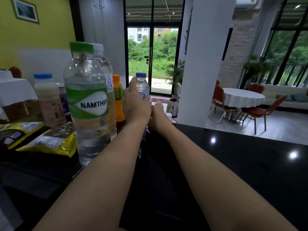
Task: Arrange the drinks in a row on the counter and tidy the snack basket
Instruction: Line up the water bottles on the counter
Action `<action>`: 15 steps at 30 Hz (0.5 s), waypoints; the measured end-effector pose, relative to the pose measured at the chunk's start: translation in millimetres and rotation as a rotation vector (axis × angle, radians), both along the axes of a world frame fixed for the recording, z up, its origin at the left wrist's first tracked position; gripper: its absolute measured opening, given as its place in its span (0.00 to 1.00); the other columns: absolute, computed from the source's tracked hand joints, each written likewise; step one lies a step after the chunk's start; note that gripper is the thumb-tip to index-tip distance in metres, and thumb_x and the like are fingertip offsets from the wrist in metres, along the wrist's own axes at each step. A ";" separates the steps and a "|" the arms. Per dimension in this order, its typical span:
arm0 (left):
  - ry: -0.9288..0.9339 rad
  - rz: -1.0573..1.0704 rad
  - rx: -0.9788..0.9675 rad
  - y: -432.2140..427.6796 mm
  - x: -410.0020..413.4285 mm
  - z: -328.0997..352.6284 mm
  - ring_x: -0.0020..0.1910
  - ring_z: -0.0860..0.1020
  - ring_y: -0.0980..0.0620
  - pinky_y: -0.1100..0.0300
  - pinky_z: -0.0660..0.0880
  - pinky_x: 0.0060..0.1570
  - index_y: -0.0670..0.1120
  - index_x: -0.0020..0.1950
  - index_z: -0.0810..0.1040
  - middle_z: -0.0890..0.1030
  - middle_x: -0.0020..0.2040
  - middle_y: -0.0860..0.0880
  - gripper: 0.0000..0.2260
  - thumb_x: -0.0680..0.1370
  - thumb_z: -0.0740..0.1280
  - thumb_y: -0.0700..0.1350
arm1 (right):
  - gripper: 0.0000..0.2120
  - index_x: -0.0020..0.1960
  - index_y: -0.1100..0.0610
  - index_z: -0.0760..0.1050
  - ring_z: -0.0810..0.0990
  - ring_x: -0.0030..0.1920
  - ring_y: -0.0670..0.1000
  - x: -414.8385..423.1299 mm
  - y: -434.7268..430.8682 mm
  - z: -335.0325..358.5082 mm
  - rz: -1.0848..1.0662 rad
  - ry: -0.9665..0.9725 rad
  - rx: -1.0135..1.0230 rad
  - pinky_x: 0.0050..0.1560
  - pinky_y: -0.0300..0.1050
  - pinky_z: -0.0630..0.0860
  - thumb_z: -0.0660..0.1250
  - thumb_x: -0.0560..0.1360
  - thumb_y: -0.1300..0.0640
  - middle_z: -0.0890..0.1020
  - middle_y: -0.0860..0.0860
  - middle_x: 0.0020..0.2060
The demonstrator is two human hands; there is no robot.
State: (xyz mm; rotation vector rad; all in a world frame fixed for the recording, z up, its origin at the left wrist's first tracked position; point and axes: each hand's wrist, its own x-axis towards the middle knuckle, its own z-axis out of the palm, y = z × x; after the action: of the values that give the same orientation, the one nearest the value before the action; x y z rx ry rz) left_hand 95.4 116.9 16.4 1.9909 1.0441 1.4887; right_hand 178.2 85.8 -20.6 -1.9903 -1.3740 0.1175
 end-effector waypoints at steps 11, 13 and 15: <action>-0.066 -0.219 -0.043 -53.1 -6.0 6.4 0.57 0.77 0.49 0.52 0.75 0.56 0.54 0.72 0.65 0.75 0.63 0.49 0.32 0.72 0.74 0.45 | 0.24 0.62 0.57 0.65 0.77 0.46 0.48 -1.0 -77.0 3.9 0.007 0.311 0.177 0.37 0.39 0.71 0.72 0.73 0.50 0.77 0.51 0.51; -0.045 -0.275 -0.046 -74.2 -1.4 9.6 0.56 0.76 0.50 0.53 0.74 0.55 0.54 0.72 0.65 0.76 0.63 0.49 0.32 0.71 0.75 0.46 | 0.28 0.64 0.56 0.64 0.77 0.49 0.51 4.9 -103.2 5.2 -0.055 0.302 0.176 0.43 0.45 0.76 0.73 0.71 0.48 0.76 0.51 0.52; -0.018 -0.337 -0.049 -98.2 4.8 11.1 0.55 0.76 0.51 0.54 0.74 0.55 0.54 0.72 0.65 0.76 0.64 0.49 0.33 0.70 0.75 0.47 | 0.29 0.64 0.55 0.65 0.78 0.52 0.52 12.5 -133.3 5.7 -0.110 0.274 0.162 0.51 0.52 0.78 0.74 0.70 0.47 0.76 0.50 0.53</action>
State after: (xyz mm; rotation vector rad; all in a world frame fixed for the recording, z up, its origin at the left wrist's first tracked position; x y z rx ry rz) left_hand 100.2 18.7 27.5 1.9961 0.6873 1.2856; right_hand 190.7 -47.5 -14.9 -1.8331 -1.0638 0.2137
